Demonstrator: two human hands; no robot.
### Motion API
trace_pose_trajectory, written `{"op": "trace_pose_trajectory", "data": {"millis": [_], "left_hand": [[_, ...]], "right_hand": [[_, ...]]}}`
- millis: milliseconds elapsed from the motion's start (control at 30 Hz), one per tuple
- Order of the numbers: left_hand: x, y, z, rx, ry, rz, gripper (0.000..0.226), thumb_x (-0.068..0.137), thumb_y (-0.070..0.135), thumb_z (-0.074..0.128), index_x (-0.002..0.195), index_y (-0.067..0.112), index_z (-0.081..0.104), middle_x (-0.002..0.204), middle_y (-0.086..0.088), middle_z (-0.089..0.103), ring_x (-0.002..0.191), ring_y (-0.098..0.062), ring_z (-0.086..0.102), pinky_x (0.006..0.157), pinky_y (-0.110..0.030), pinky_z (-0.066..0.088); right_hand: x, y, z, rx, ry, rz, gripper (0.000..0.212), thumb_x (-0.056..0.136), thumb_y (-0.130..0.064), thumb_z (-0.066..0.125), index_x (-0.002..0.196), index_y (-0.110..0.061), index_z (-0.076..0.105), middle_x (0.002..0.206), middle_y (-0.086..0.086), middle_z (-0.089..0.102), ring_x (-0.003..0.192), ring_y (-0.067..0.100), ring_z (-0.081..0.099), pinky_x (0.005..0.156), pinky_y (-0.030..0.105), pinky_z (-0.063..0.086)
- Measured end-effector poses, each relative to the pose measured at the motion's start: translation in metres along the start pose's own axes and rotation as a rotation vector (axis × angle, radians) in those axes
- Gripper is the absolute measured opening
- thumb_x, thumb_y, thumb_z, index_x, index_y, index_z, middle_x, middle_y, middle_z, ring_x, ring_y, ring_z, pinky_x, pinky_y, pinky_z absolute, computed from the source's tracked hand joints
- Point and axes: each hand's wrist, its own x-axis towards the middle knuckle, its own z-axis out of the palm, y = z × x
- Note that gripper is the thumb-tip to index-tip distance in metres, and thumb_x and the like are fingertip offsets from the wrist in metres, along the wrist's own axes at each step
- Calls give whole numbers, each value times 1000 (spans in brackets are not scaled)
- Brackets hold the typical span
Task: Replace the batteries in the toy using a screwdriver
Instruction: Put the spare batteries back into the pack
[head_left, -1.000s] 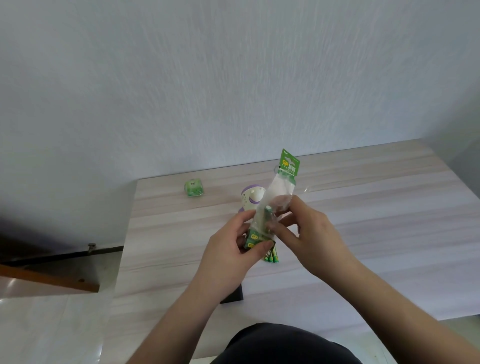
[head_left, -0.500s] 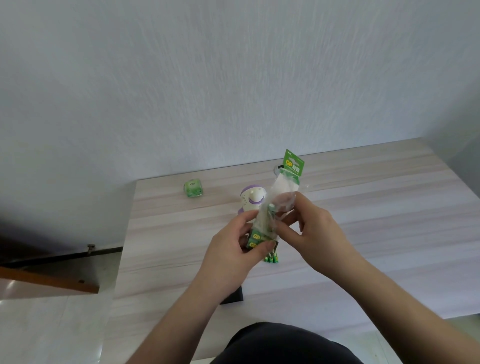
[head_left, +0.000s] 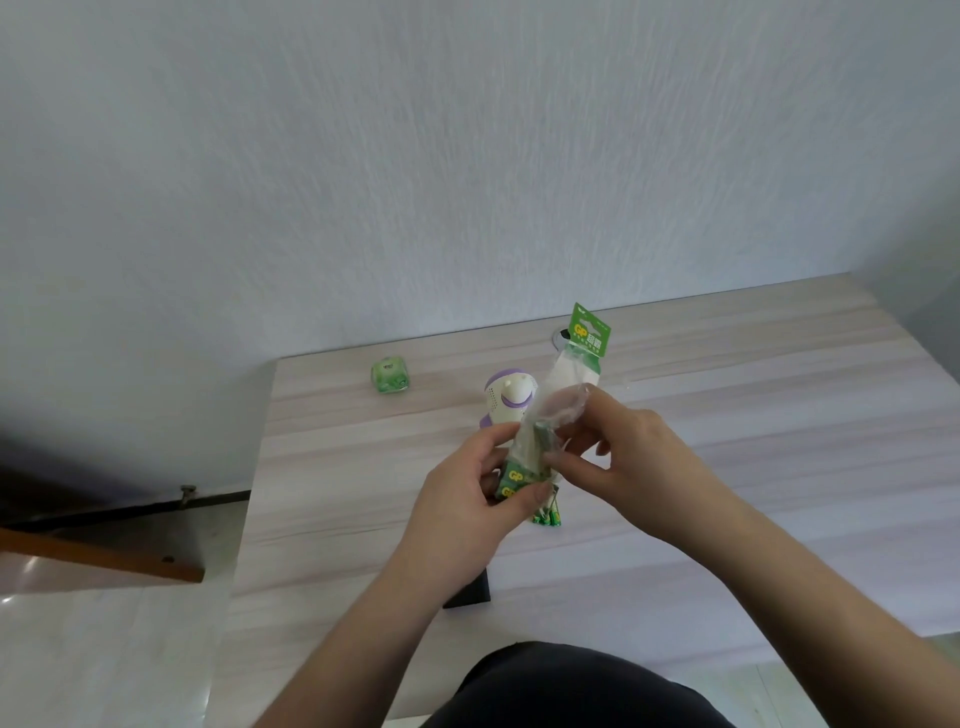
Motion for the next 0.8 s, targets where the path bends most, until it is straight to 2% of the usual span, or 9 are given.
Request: {"op": "trace_pose_trajectory", "data": {"millis": [200, 300, 367, 467, 567, 633, 667, 733, 800], "left_hand": [[1, 1, -2, 0, 6, -10, 50, 81, 22, 76, 114, 48, 50, 106, 17, 71, 93, 0, 68, 86, -27, 56], [0, -1, -2, -13, -4, -22, 51, 81, 20, 77, 124, 36, 53, 106, 15, 72, 93, -2, 69, 85, -27, 56], [0, -2, -2, -33, 2, -31, 54, 81, 18, 77, 128, 29, 54, 105, 13, 72, 91, -3, 70, 84, -27, 57], [0, -3, -2, -58, 15, -32, 52, 81, 16, 76, 126, 30, 54, 104, 12, 73, 91, -2, 70, 82, -24, 57], [1, -2, -3, -64, 23, -23, 52, 81, 16, 76, 126, 30, 55, 104, 12, 73, 91, -2, 69, 82, -22, 56], [3, -2, -4, -76, 27, -21, 52, 81, 16, 77, 125, 30, 55, 104, 12, 73, 91, -3, 70, 83, -25, 56], [4, -2, -5, -81, 32, -22, 52, 80, 15, 77, 125, 30, 55, 105, 11, 73, 91, -4, 70, 84, -26, 57], [5, -3, -6, -89, 45, -29, 53, 80, 16, 77, 126, 28, 55, 105, 11, 73, 92, -4, 70, 86, -29, 57], [6, -5, -7, -95, 56, -38, 56, 79, 16, 78, 129, 25, 55, 106, 10, 73, 92, -4, 70, 87, -32, 57]], "right_hand": [[3, 3, -1, -31, -23, -25, 13, 85, -24, 68, 89, -30, 58, 76, -22, 62, 82, -7, 59, 67, 11, 44], [5, 6, 2, -70, -44, -41, 11, 86, -24, 67, 96, -24, 67, 79, -18, 63, 78, -3, 60, 68, 14, 45], [6, 6, 6, -72, -35, -78, 10, 86, -22, 69, 96, -24, 70, 76, -19, 58, 75, -6, 57, 66, 11, 43], [5, 6, 10, -43, 10, -119, 3, 84, -18, 71, 85, -21, 71, 69, -24, 50, 74, -12, 53, 63, 7, 40], [3, 8, 15, -41, 81, -137, 2, 83, -20, 71, 81, -20, 72, 70, -21, 53, 72, -7, 54, 63, 11, 43], [2, 7, 19, -55, 120, -146, 10, 83, -25, 67, 82, -19, 75, 73, -15, 59, 70, 3, 56, 61, 14, 44], [2, 7, 21, -60, 129, -155, 14, 83, -26, 64, 82, -17, 76, 75, -10, 62, 70, 7, 55, 62, 10, 42], [2, 6, 24, -55, 129, -175, 17, 84, -23, 61, 86, -16, 76, 78, -6, 64, 70, 9, 54, 67, 3, 38], [1, 6, 25, -43, 121, -192, 18, 86, -19, 59, 92, -17, 76, 81, -6, 65, 73, 8, 56, 67, 7, 40]]}}
